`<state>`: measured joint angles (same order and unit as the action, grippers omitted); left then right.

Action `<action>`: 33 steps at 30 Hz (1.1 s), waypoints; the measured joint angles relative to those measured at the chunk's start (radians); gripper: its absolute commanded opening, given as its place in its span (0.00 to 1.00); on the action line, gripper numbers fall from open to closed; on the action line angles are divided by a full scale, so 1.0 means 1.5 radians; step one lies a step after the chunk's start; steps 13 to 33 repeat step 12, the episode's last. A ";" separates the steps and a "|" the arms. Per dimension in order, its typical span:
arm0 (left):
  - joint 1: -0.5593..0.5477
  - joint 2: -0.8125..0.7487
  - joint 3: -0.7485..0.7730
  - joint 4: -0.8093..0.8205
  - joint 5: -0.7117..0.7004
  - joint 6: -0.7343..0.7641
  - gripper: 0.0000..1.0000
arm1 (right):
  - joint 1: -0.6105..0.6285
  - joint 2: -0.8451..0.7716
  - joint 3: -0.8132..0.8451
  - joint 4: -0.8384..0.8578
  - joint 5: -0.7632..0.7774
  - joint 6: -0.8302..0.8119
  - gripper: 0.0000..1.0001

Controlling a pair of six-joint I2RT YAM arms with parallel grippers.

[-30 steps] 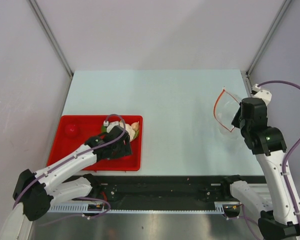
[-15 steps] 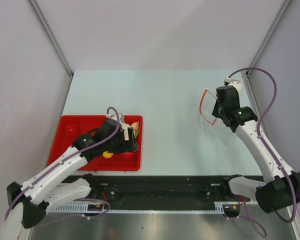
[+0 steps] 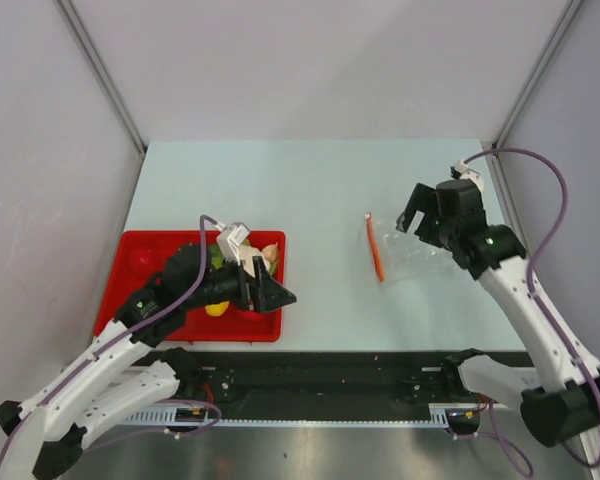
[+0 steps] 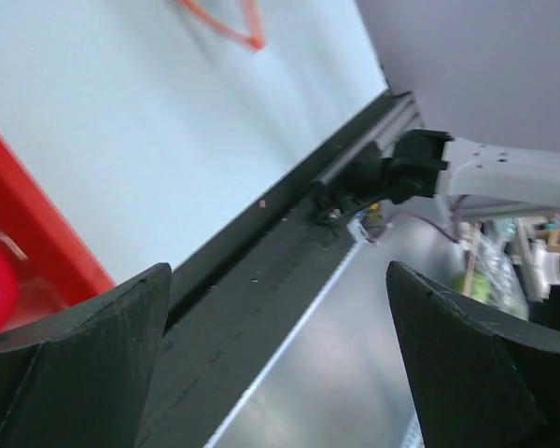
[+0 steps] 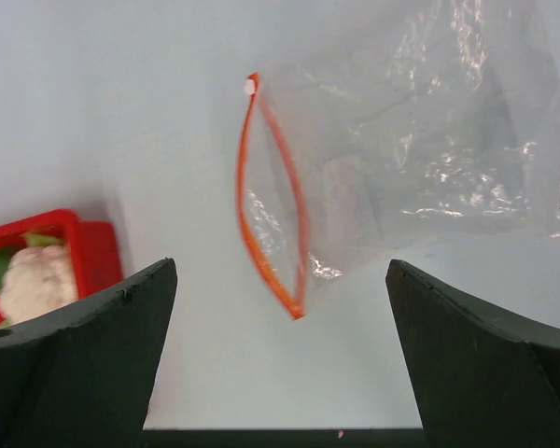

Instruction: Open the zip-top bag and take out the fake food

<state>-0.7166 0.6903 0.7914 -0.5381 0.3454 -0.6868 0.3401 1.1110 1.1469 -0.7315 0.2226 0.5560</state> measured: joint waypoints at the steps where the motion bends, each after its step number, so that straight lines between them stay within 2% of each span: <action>1: 0.000 -0.005 -0.009 0.011 0.010 -0.010 0.99 | 0.009 -0.032 0.000 -0.018 -0.001 0.014 1.00; 6: 0.000 -0.047 -0.055 0.106 0.053 -0.097 1.00 | 0.052 -0.174 0.001 -0.122 -0.015 0.072 1.00; 12: 0.000 -0.113 -0.119 0.234 0.049 -0.208 1.00 | 0.065 -0.272 -0.019 -0.209 -0.061 0.110 1.00; 33: 0.000 -0.113 -0.119 0.234 0.049 -0.208 1.00 | 0.065 -0.272 -0.019 -0.209 -0.061 0.110 1.00</action>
